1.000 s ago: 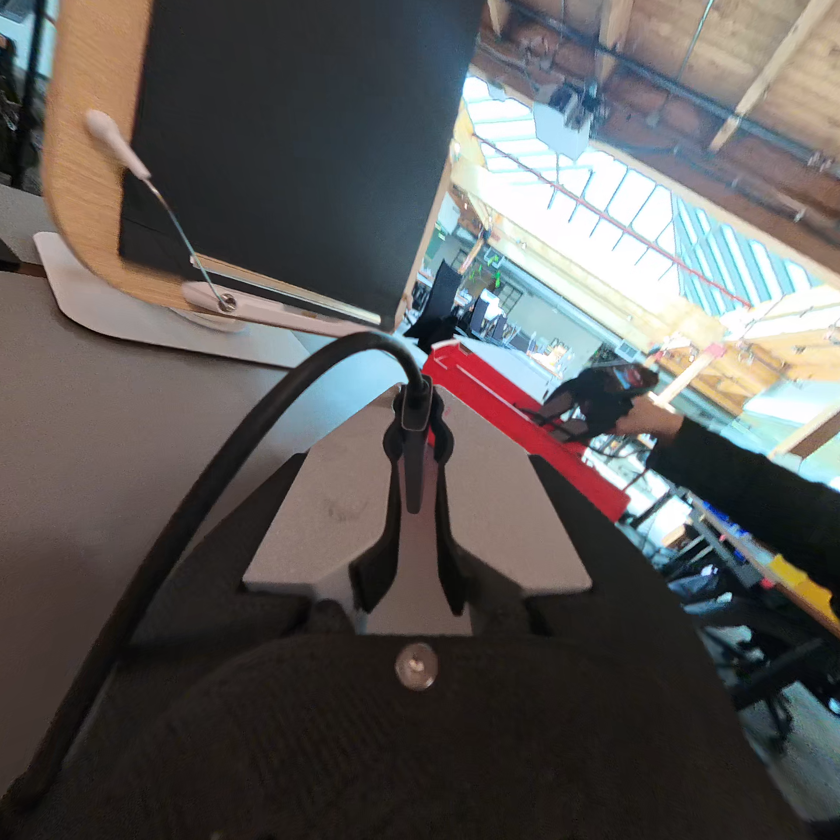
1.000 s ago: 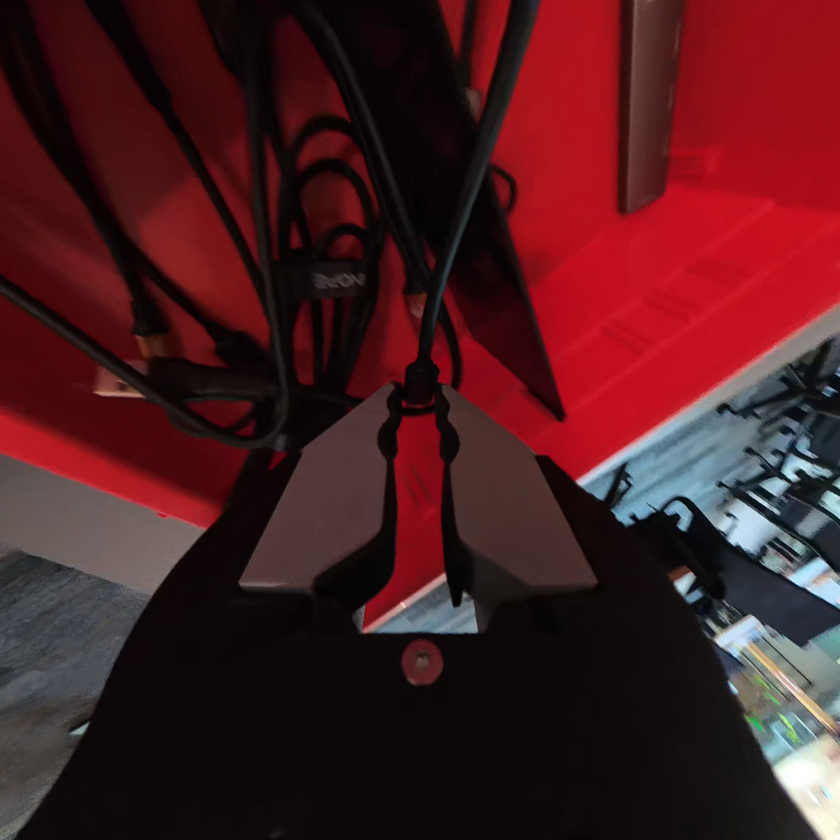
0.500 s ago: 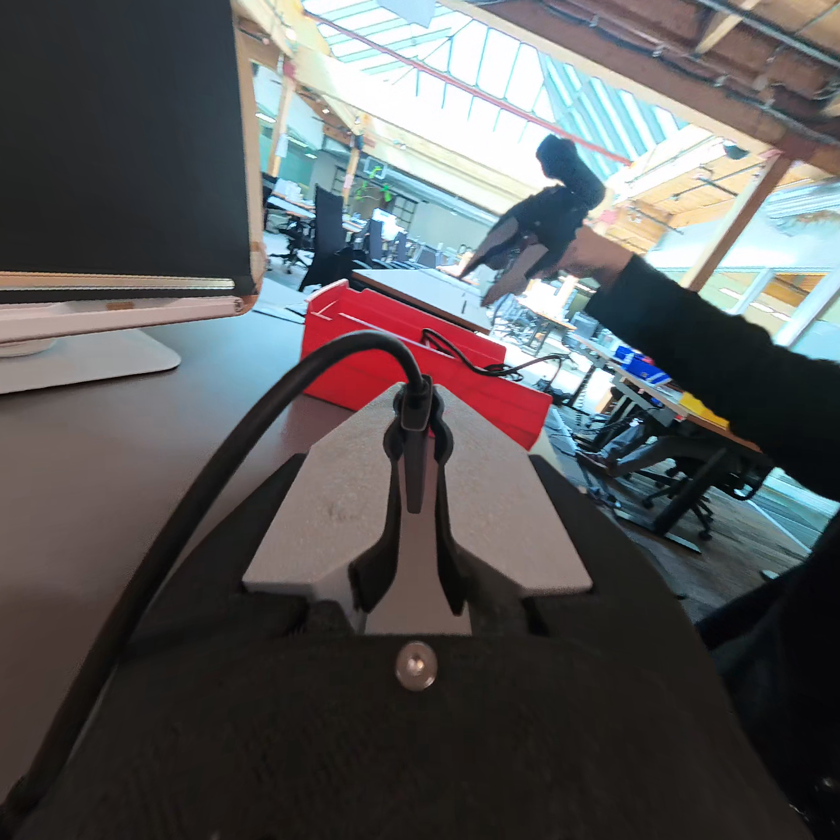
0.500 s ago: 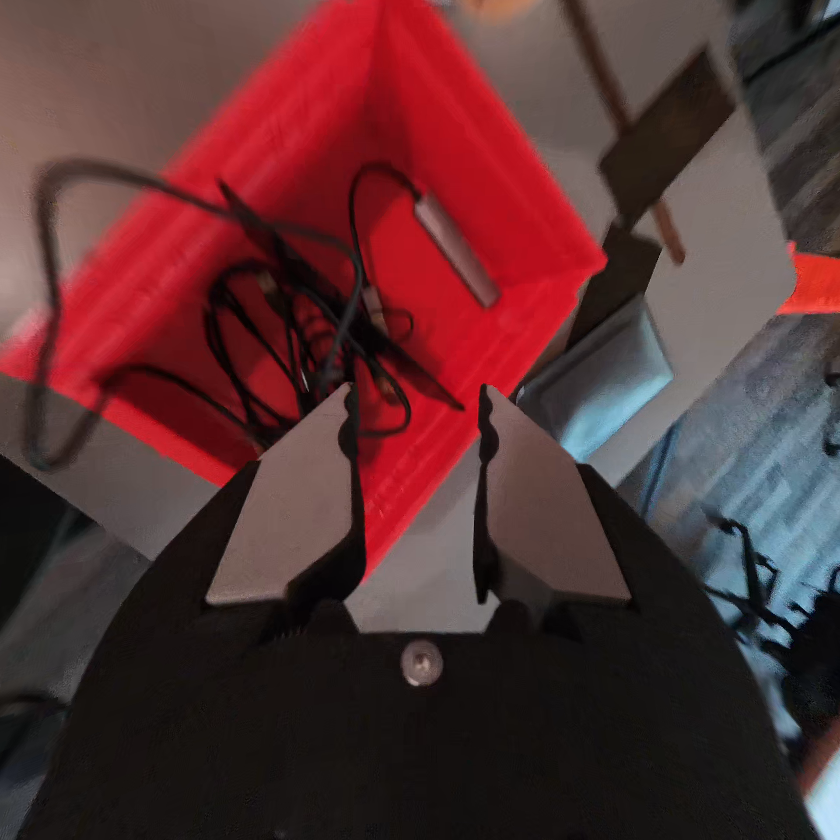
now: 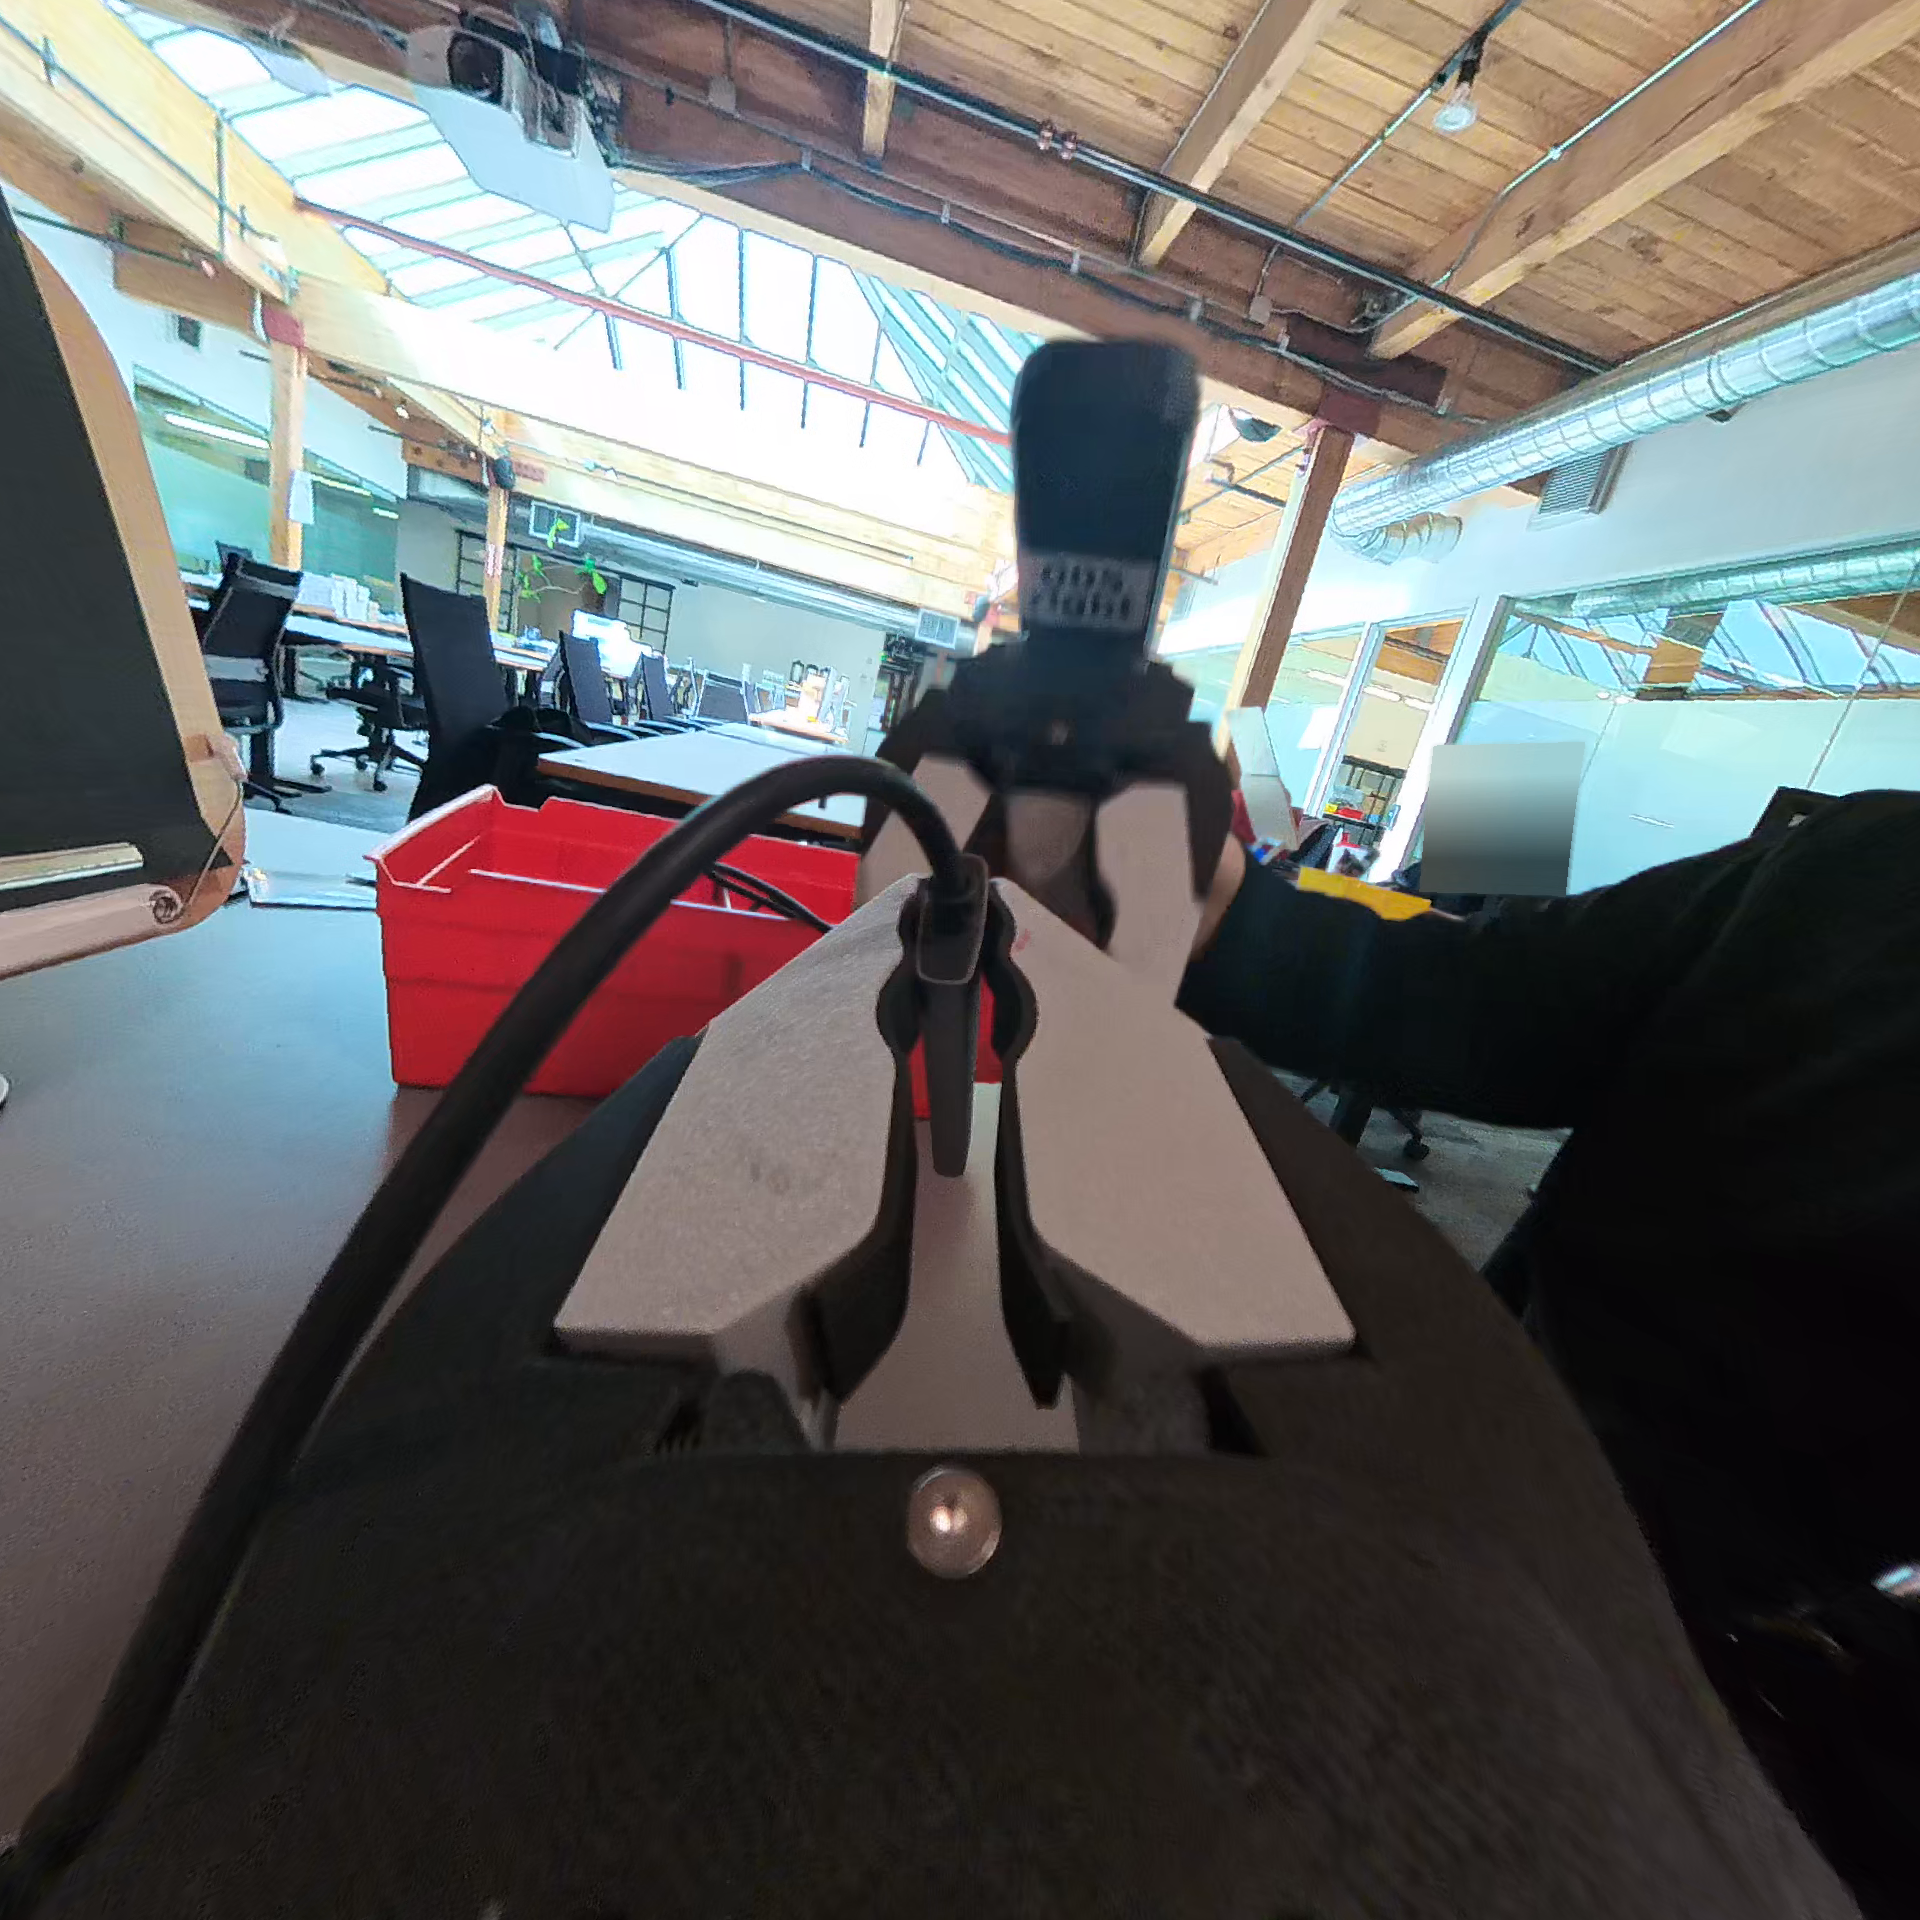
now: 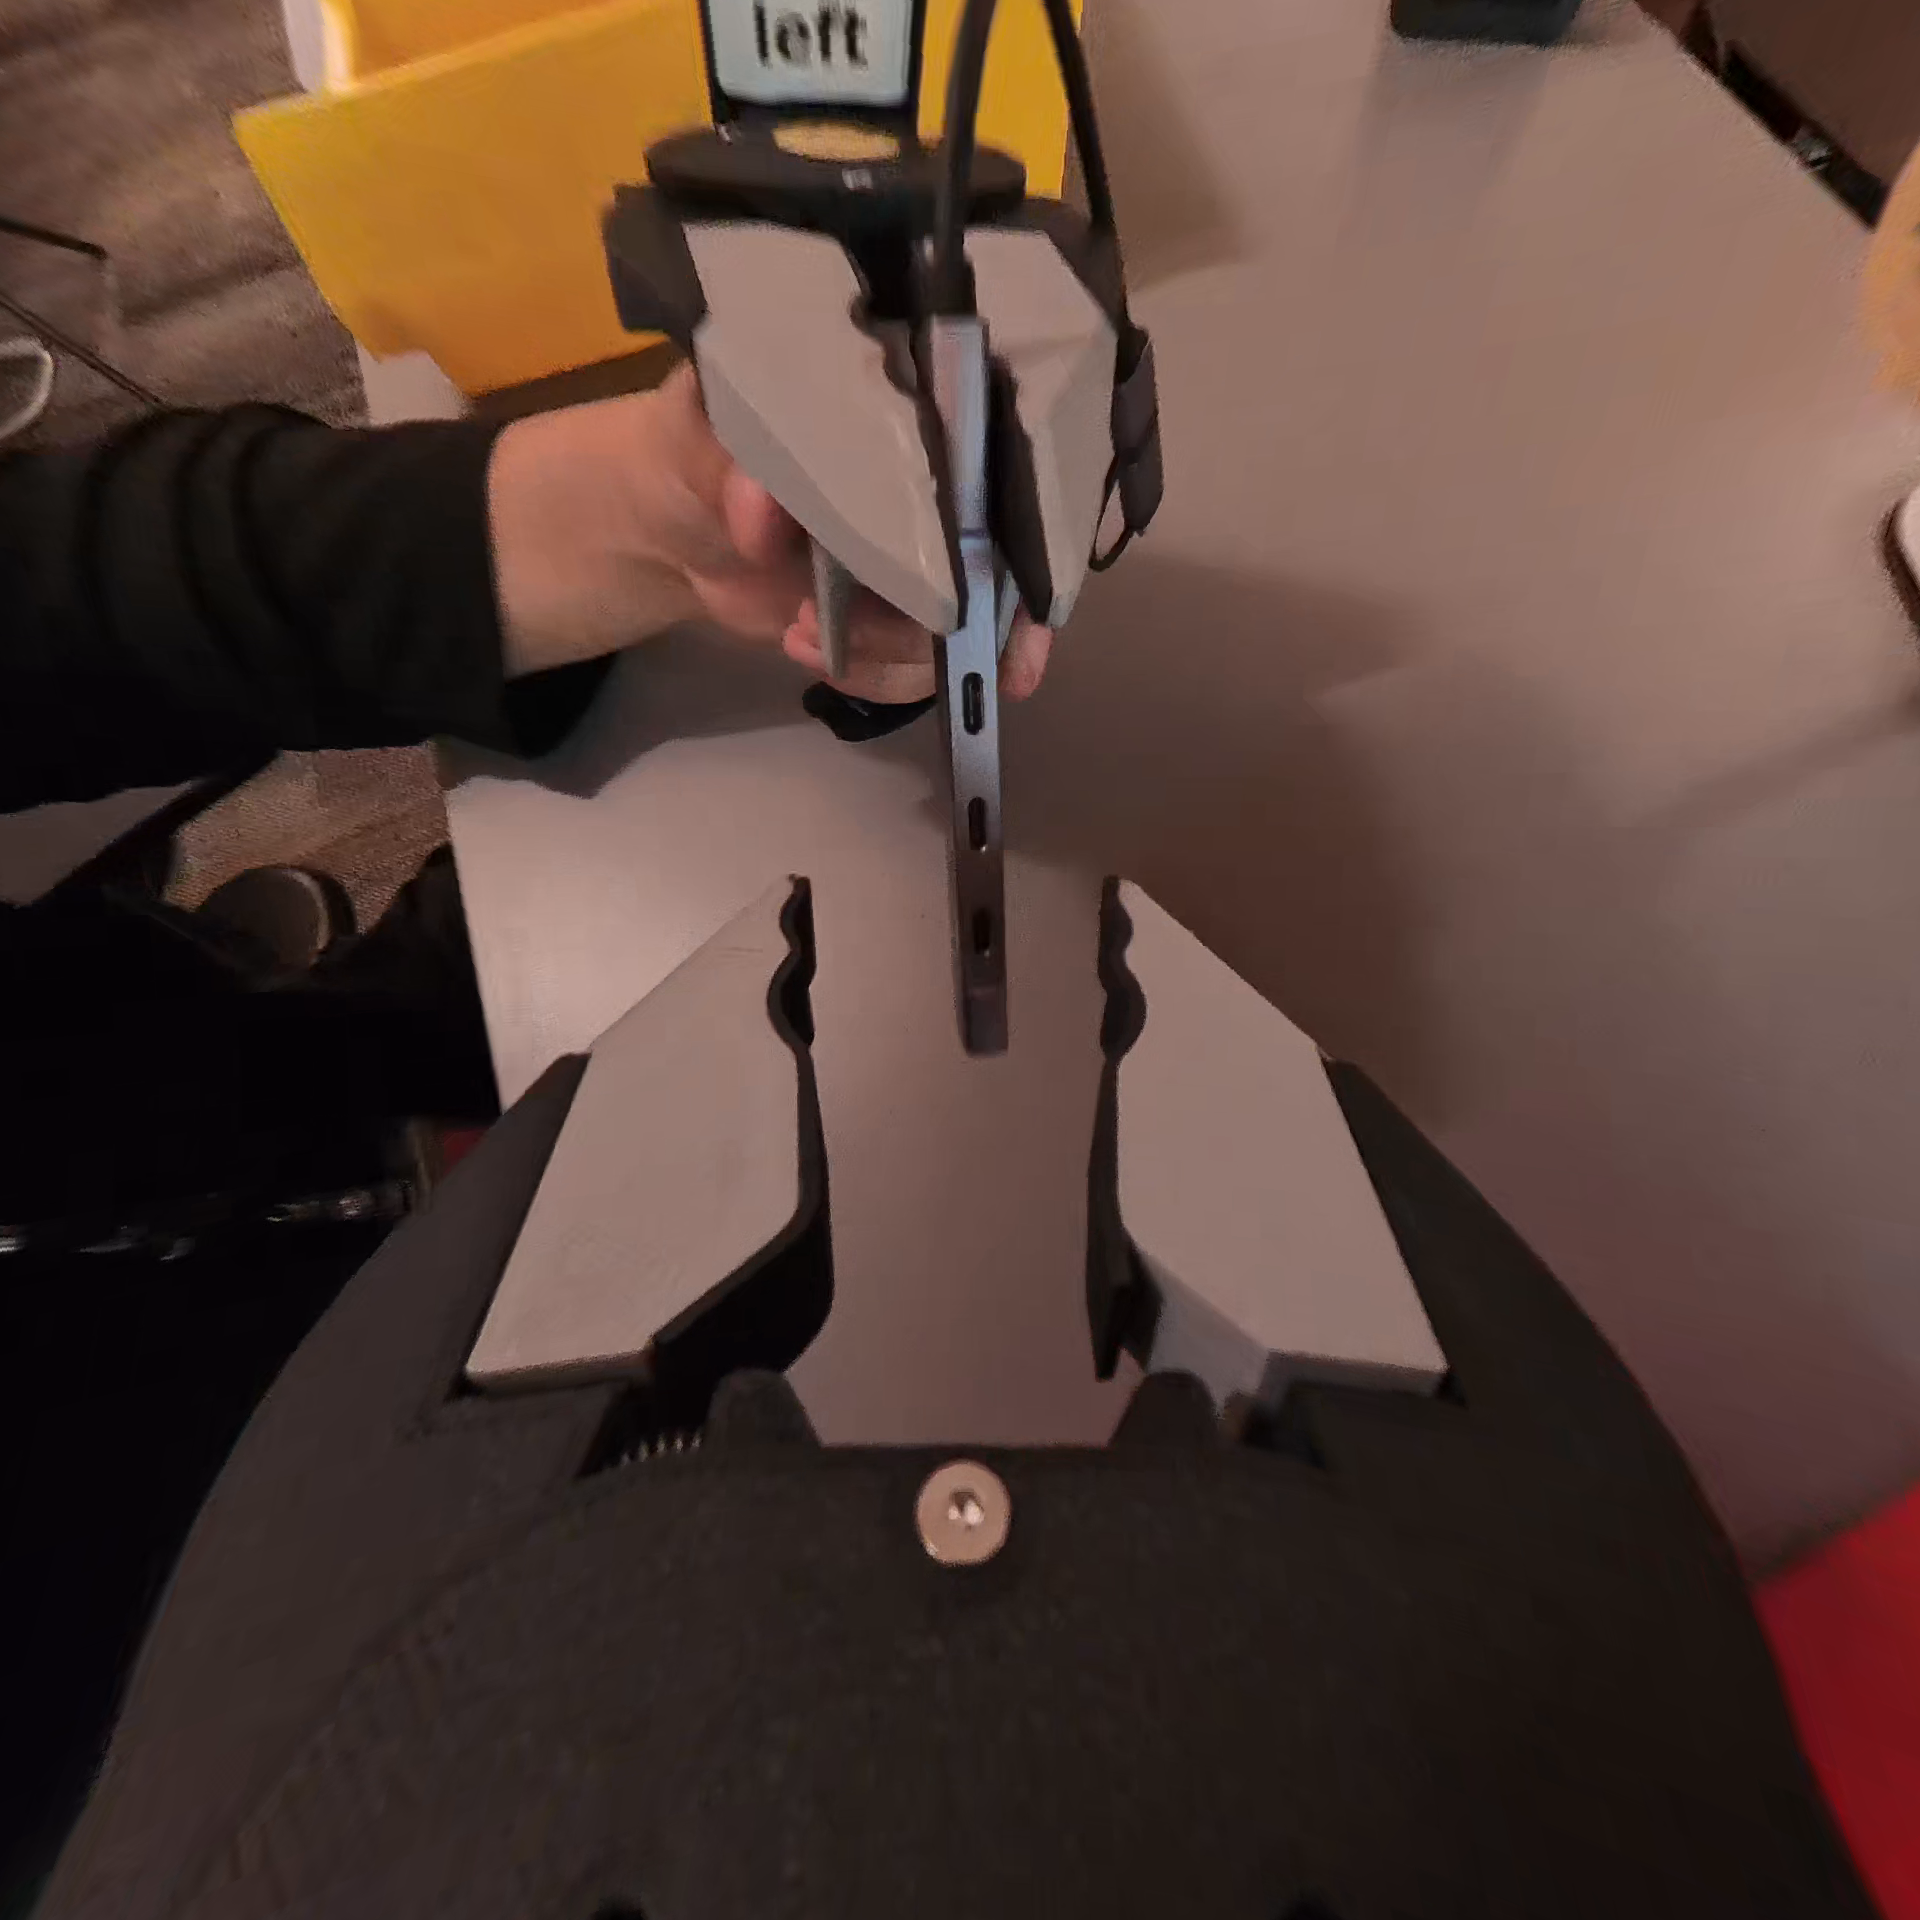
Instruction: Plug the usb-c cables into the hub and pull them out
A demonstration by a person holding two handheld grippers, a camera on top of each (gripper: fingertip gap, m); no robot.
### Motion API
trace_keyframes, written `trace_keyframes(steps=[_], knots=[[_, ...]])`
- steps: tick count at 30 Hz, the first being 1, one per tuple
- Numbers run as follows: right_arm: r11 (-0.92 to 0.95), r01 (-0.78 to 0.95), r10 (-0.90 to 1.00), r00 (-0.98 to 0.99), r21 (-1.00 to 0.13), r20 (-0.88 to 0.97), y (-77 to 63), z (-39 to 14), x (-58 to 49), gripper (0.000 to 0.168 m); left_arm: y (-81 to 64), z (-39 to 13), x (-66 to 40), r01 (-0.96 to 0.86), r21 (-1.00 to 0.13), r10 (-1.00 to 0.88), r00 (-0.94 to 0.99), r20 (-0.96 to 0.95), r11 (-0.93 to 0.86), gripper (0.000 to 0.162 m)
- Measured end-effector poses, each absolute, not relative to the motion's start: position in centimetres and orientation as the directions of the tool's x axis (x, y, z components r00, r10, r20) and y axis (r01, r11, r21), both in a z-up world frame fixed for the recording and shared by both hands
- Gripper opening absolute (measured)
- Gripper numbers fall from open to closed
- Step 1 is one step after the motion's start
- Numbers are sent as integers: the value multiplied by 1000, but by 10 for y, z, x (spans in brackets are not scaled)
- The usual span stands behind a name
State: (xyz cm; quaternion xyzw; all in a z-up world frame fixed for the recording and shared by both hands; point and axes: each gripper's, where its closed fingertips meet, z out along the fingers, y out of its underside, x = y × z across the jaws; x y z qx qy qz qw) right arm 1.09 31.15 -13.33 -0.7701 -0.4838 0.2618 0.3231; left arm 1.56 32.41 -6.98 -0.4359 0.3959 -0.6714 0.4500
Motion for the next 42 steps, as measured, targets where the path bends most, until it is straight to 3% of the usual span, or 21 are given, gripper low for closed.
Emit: trace_keyframes(steps=[1,3,4,11,19,25,28,35,42], knots=[[-316,581,921,379,-750,-95,312,-142,3,46,324,-68,14,269,-921,-950,-215,227,-281,7],[-310,566,933,336,-764,-129,311,-147,-8,11,324,-66,13,281,-913,-945,-225,235,-294,7],[-303,562,938,318,-770,-137,311,-147,-11,4,324,-64,12,285,-910,-943,-231,238,-300,7],[-347,517,928,312,-783,-205,311,-136,-4,2,325,-62,13,285,-910,-947,-205,249,-301,8],[-388,296,885,384,-873,-263,326,-77,45,2,332,-57,2,318,-894,-945,-196,263,-315,7],[-259,206,831,545,-944,-109,343,-9,108,2,331,-67,9,268,-912,-945,-182,271,-312,5],[-206,269,746,666,-941,27,356,15,148,2,333,-73,13,241,-921,-948,-161,274,-307,4],[-302,470,606,766,-829,214,387,12,239,3,344,-75,12,246,-912,-944,-116,309,-328,1],[-431,767,702,616,-475,358,406,-70,309,3,348,-79,12,238,-909,-940,-99,327,-341,0]])
